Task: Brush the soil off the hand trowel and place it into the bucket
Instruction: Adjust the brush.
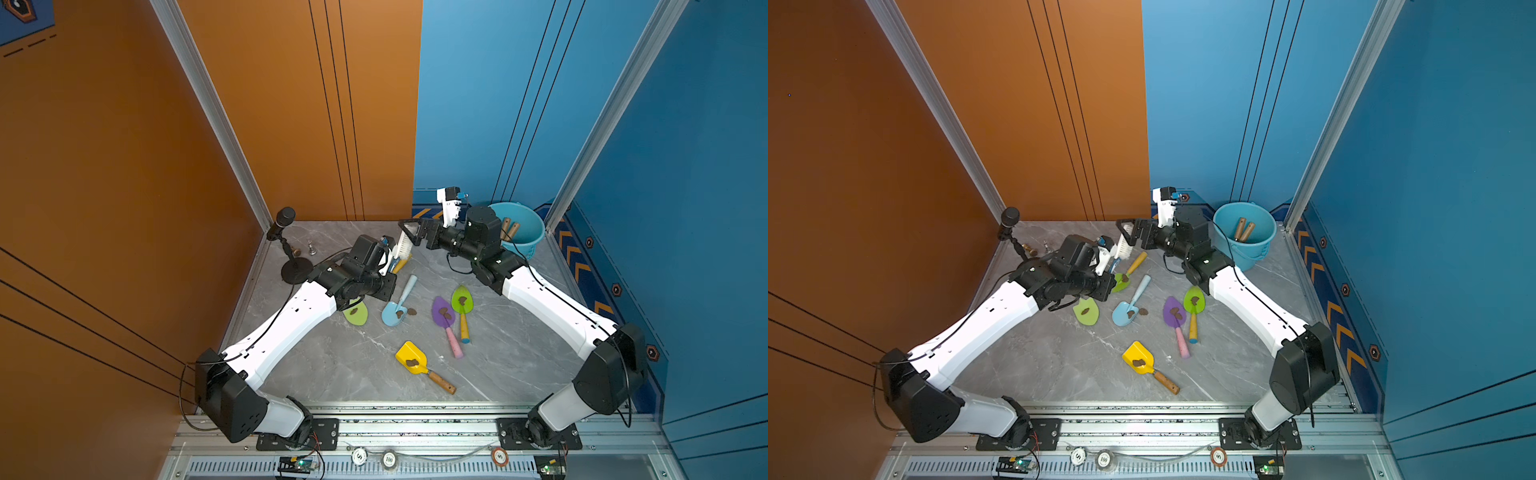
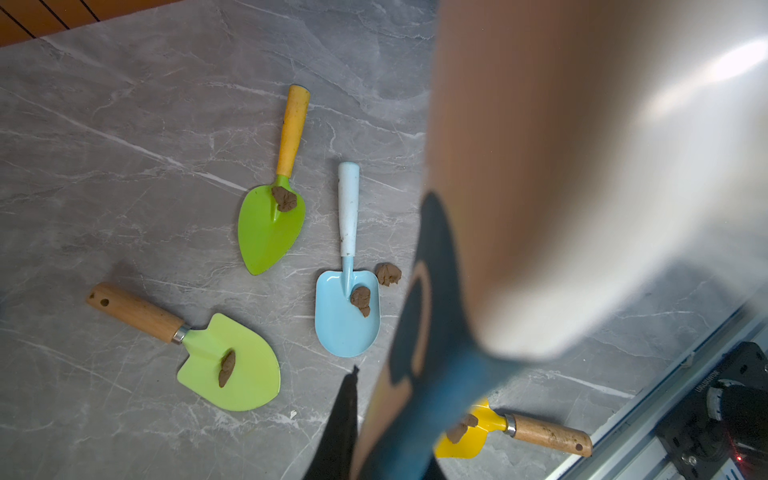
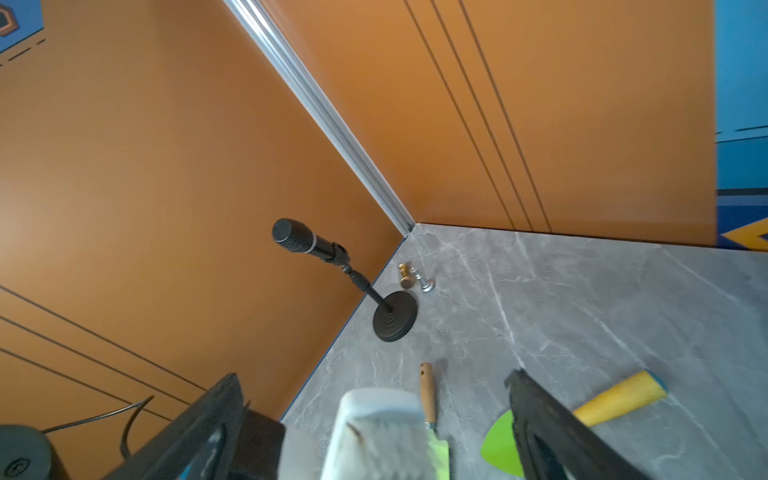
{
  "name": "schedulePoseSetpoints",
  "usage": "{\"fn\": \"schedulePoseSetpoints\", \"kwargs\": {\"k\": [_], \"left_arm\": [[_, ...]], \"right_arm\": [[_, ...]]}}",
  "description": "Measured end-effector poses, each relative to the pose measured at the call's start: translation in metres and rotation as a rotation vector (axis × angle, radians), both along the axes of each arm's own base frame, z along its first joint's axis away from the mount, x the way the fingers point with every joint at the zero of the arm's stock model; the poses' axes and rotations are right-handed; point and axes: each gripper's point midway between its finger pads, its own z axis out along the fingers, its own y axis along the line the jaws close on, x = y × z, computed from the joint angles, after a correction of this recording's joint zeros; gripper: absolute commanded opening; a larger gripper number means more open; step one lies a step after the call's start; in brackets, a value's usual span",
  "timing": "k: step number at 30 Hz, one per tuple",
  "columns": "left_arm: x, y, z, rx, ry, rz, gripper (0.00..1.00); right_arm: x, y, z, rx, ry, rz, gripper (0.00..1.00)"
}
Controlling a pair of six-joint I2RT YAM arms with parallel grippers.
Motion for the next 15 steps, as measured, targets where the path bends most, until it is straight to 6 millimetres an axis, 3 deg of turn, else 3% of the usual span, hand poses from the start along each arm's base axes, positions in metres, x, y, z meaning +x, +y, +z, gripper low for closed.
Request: {"fn": "schedulePoseSetpoints", "kwargs": {"k": [5,9,15], "left_arm": [[-0.003,-0.003,0.001,0.008,-0.01,-0.025,0.0],[-0.008,-0.005,-0.002,0.022,0.002,-0.034,0.0],[-0.013,-0.013,0.005,0.012,-0.029,-0.064,0.0]], "right_arm": [[-0.014,0.014,-0.009,-0.012,0.017,0.031,0.99],[-0.017,0.013,-0.012,0.009,0.042,0.013,0.7],[-0.011,0.005,-0.015,0.016,0.061,-0.022,0.56]]}}
